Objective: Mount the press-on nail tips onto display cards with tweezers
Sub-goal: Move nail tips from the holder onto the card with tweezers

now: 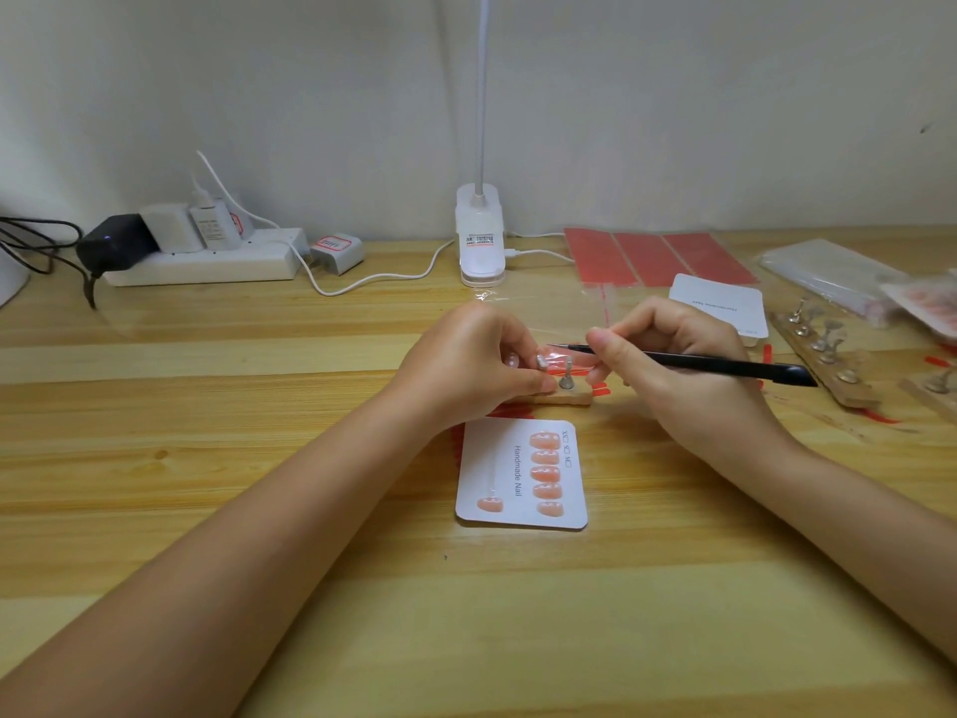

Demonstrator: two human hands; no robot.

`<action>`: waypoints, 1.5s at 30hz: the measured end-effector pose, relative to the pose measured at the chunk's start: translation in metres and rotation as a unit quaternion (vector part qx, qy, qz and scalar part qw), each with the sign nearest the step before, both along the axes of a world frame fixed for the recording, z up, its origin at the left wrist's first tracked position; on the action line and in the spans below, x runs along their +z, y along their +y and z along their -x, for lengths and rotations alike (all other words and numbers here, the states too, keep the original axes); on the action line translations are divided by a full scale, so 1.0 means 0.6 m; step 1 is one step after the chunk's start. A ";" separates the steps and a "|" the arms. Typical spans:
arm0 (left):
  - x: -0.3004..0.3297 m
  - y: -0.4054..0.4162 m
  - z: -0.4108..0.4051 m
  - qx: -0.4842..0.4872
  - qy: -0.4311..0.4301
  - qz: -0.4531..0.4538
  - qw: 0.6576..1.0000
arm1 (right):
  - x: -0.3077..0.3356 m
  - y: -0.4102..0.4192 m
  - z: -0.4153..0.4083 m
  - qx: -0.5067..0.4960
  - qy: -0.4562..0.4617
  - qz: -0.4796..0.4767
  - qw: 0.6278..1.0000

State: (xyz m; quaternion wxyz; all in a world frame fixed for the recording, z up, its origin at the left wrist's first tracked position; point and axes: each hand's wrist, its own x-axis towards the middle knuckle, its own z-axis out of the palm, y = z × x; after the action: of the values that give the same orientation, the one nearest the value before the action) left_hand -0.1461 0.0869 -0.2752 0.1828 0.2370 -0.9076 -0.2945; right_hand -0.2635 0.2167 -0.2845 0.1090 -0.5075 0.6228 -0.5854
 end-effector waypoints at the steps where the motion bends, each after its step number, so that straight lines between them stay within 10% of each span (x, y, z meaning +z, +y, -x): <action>1: 0.000 0.000 0.000 0.000 -0.001 0.000 1.000 | 0.001 0.001 0.000 0.004 0.001 -0.001 1.000; 30: 0.014 0.015 -0.113 -0.102 0.056 0.161 0.980 | 0.015 0.023 0.012 -0.062 -0.062 0.037 0.995; 38: 0.011 0.046 -0.113 -0.044 0.150 -0.034 0.987 | 0.020 0.043 -0.030 -0.046 0.005 0.023 0.999; 45: -0.019 0.063 -0.109 0.010 0.184 -0.214 0.959 | -0.021 0.053 -0.068 -0.048 0.267 0.095 0.958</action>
State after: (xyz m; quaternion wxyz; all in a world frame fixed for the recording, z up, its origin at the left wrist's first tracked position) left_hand -0.0806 0.1247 -0.2865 0.2946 0.2212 -0.7718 -0.5183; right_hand -0.2228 0.2485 -0.2974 -0.1384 -0.6225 0.5943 -0.4902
